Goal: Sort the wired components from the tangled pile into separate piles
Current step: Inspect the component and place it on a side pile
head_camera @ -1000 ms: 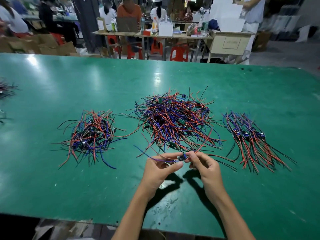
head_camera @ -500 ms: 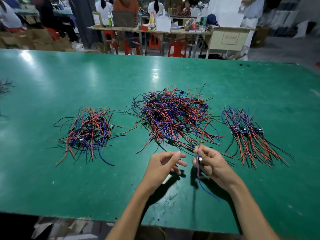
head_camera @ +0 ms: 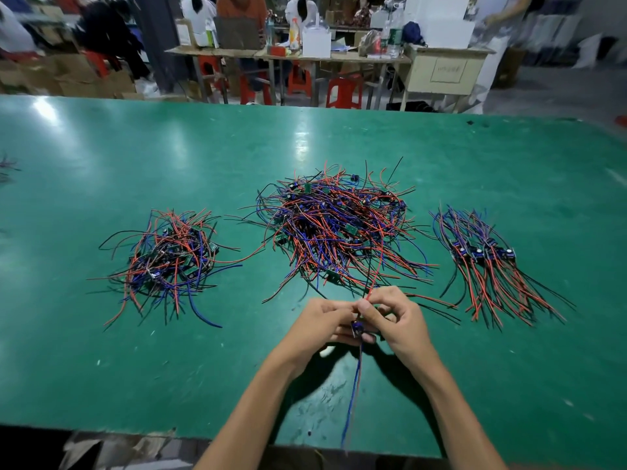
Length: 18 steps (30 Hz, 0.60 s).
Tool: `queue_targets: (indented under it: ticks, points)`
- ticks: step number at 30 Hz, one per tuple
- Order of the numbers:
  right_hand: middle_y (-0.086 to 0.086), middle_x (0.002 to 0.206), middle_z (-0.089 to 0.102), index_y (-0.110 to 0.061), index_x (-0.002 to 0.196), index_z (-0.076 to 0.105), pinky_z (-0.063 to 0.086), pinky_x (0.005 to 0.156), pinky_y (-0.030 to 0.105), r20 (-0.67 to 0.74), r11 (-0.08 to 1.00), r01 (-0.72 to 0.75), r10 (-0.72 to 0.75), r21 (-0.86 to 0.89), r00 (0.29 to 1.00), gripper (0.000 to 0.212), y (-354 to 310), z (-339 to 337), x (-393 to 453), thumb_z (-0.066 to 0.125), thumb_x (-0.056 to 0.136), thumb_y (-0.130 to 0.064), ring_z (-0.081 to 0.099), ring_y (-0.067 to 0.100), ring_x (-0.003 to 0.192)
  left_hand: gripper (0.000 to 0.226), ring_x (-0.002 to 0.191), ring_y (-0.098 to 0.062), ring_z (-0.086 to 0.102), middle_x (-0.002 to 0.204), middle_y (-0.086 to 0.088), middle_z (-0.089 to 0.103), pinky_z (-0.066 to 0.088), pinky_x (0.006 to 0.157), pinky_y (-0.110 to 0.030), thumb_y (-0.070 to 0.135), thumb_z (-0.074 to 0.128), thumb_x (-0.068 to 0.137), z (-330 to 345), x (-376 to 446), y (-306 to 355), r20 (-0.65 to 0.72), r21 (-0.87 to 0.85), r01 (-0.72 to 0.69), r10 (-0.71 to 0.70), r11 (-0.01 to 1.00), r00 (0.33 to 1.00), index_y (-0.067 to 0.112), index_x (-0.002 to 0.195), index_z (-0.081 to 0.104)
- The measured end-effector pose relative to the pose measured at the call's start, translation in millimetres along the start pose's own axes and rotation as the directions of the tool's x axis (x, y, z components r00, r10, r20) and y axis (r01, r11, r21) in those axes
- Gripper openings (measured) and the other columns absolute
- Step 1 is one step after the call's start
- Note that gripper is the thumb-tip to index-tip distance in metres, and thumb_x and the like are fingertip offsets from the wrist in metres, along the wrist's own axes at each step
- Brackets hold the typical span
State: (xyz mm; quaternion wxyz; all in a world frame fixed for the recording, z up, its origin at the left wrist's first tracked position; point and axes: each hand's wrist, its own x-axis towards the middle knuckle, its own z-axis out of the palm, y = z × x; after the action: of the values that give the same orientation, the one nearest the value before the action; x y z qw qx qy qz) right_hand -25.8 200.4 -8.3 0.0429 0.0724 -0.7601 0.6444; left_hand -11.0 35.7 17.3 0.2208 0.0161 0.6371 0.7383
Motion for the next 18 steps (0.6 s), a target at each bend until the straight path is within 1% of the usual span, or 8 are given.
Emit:
queue_targets:
  ticks: [2, 4, 6, 9, 11, 14, 16, 18]
  points:
    - [0.002, 0.096, 0.065, -0.027, 0.076, 0.074, 0.050, 0.069, 0.028, -0.023, 0.999, 0.000, 0.001, 0.039, 1.000, 0.005, -2.1, 0.5, -1.3, 0.077, 0.077, -0.031, 0.058, 0.011, 0.074, 0.028, 0.088, -0.031, 0.076, 0.100, -0.020, 0.076, 0.061, 0.079, -0.031, 0.006, 0.047, 0.100, 2.9, -0.6, -1.0, -0.018, -0.045, 0.004, -0.005, 0.999, 1.000, 0.000, 0.102, 0.075]
    - [0.007, 0.098, 0.066, -0.020, 0.079, 0.074, 0.048, 0.060, 0.019, -0.037, 0.996, 0.001, 0.002, 0.091, 0.999, 0.009, -2.1, -0.1, -2.0, 0.079, 0.078, -0.027, 0.051, 0.011, 0.064, 0.026, 0.087, -0.030, 0.076, 0.101, -0.020, 0.076, 0.060, 0.078, -0.030, 0.013, 0.053, 0.102, 2.5, -3.1, -2.8, -0.019, -0.052, -0.019, 0.018, 0.998, 1.000, -0.001, 0.103, 0.075]
    - [0.005, 0.094, 0.068, -0.013, 0.082, 0.076, 0.047, 0.056, 0.014, -0.021, 0.991, -0.008, 0.011, 0.137, 1.000, 0.014, -2.0, -1.8, -2.5, 0.078, 0.079, -0.025, 0.051, 0.008, 0.059, 0.026, 0.085, -0.027, 0.076, 0.102, -0.018, 0.077, 0.058, 0.076, -0.026, 0.016, 0.057, 0.101, 0.9, -5.3, -4.8, -0.005, -0.027, -0.053, 0.053, 0.998, 0.999, -0.001, 0.106, 0.074]
    - [-0.004, 0.092, 0.071, -0.016, 0.090, 0.081, 0.050, 0.066, 0.017, 0.081, 0.997, -0.004, -0.002, 0.078, 0.997, 0.017, -2.1, -2.5, -3.2, 0.071, 0.086, -0.029, 0.061, 0.010, 0.071, 0.022, 0.079, -0.026, 0.076, 0.100, -0.017, 0.077, 0.057, 0.072, -0.025, 0.017, 0.058, 0.101, 0.5, -6.5, -6.3, -0.010, -0.014, -0.081, 0.081, 0.997, 0.997, 0.005, 0.104, 0.077]
    - [-0.001, 0.097, 0.072, -0.017, 0.096, 0.081, 0.052, 0.075, 0.017, 0.159, 0.997, -0.013, 0.000, 0.079, 0.987, 0.020, -2.6, -1.8, -3.8, 0.064, 0.092, -0.028, 0.067, 0.010, 0.085, 0.023, 0.075, -0.026, 0.075, 0.100, -0.018, 0.077, 0.057, 0.069, -0.025, 0.016, 0.058, 0.101, 1.7, -7.1, -7.4, -0.026, -0.018, -0.093, 0.093, 0.995, 0.995, 0.005, 0.103, 0.078]
    - [0.003, 0.100, 0.073, -0.011, 0.101, 0.079, 0.052, 0.080, 0.017, 0.207, 0.991, -0.040, 0.013, 0.127, 0.978, 0.024, -3.4, -2.3, -3.9, 0.060, 0.100, -0.025, 0.069, 0.011, 0.092, 0.024, 0.070, -0.026, 0.074, 0.097, -0.016, 0.077, 0.056, 0.065, -0.024, 0.012, 0.057, 0.100, 4.7, -8.7, -9.2, -0.058, -0.002, -0.111, 0.110, 0.994, 0.992, 0.007, 0.097, 0.080]
    - [0.002, 0.096, 0.073, -0.009, 0.101, 0.079, 0.050, 0.075, 0.015, 0.213, 0.985, -0.069, 0.034, 0.157, 0.976, 0.027, -2.9, -1.2, -4.9, 0.057, 0.096, -0.025, 0.068, 0.009, 0.086, 0.026, 0.066, -0.024, 0.073, 0.093, -0.015, 0.078, 0.055, 0.062, -0.023, 0.010, 0.056, 0.099, 7.3, -9.2, -9.1, -0.083, 0.019, -0.115, 0.117, 0.993, 0.990, 0.010, 0.091, 0.081]
    - [-0.001, 0.083, 0.070, -0.007, 0.099, 0.078, 0.047, 0.063, 0.014, 0.226, 0.967, -0.139, 0.089, 0.215, 0.970, 0.027, -2.3, 1.5, -5.7, 0.059, 0.093, -0.025, 0.061, 0.008, 0.071, 0.030, 0.061, -0.021, 0.072, 0.087, -0.013, 0.078, 0.054, 0.058, -0.022, 0.009, 0.057, 0.098, 10.6, -9.2, -9.0, -0.104, 0.052, -0.118, 0.123, 0.992, 0.987, 0.013, 0.082, 0.082]
